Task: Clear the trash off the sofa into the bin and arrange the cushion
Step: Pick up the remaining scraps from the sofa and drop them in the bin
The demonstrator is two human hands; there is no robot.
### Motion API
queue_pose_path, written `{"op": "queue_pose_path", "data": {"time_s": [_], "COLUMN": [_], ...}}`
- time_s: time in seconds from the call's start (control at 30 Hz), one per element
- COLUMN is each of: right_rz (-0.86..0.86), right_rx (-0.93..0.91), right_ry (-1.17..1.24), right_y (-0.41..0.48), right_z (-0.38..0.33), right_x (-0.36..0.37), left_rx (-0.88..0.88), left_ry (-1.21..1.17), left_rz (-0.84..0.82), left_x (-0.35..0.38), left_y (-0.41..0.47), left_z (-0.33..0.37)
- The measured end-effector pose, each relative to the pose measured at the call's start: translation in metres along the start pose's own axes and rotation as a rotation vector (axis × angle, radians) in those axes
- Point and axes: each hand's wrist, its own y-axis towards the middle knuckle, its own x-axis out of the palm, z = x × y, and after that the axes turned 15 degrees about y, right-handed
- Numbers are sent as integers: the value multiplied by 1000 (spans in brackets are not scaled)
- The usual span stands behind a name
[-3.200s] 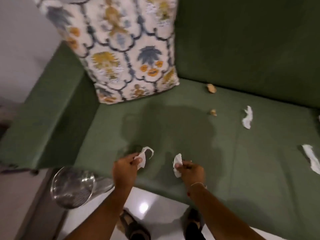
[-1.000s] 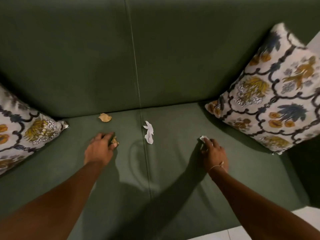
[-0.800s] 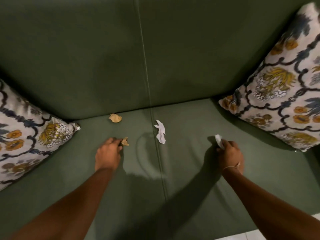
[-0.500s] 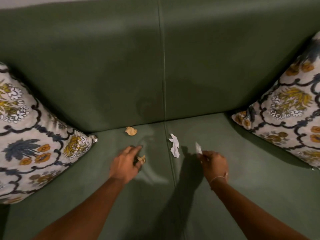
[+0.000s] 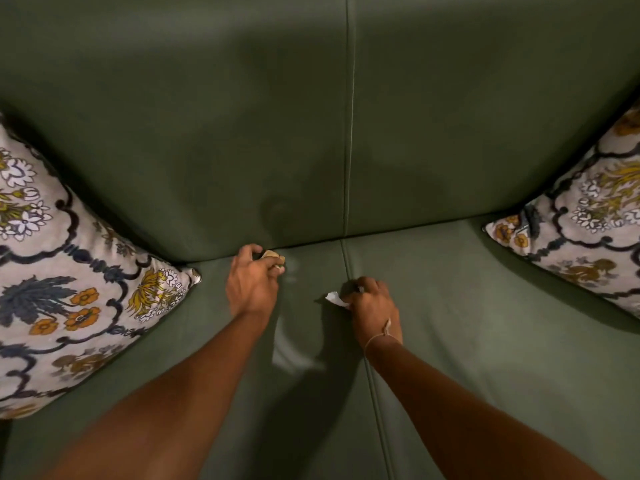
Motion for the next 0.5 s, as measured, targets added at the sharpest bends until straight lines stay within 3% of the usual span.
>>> {"op": "queue_pose_path", "data": {"time_s": [0.13,0.23,0.33,0.4,0.5], "right_rz": [19,-15,-7,50,189], "right_rx": [85,27,58,213,549], "right_ry": [193,147,121,227,615], "right_y": [-11,-18,-29,-38,-57], "right_z": [13,19,20,16,7], "right_x": [5,5,3,4,4], "left_rx": [-44,54,84,71,-8], "left_ry": [-38,61,142,160,95], "left_rz": [-38,13,-48,-102,-126], "left_x": [20,26,19,11,0], "left_y": [5,8,5,-8,-47], "left_z": [5,3,1,-1,-12]}}
